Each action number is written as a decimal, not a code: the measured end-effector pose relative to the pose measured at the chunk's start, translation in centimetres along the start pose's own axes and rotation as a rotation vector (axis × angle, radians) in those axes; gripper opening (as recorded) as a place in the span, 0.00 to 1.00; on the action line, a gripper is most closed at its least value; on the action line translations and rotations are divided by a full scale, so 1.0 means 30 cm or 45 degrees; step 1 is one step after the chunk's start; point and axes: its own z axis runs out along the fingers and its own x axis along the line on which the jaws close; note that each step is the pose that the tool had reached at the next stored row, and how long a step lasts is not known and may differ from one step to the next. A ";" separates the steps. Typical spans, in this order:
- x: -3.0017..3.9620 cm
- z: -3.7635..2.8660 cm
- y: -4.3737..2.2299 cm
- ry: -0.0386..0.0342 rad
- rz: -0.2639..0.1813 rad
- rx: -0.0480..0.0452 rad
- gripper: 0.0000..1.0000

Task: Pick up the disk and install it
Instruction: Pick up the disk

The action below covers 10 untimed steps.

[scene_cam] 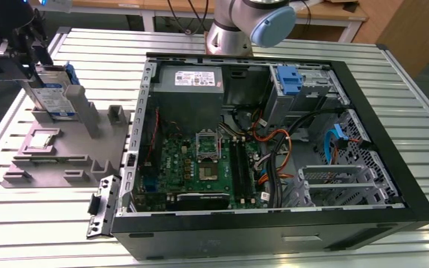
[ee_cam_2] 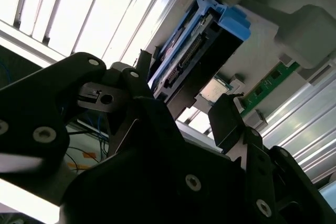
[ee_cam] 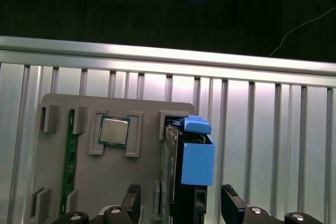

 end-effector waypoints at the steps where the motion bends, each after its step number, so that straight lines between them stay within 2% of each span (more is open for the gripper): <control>1: -0.003 0.002 0.000 0.0000 0.001 0.001 0.71; 10: -0.010 0.014 -0.001 0.0002 0.002 0.001 0.71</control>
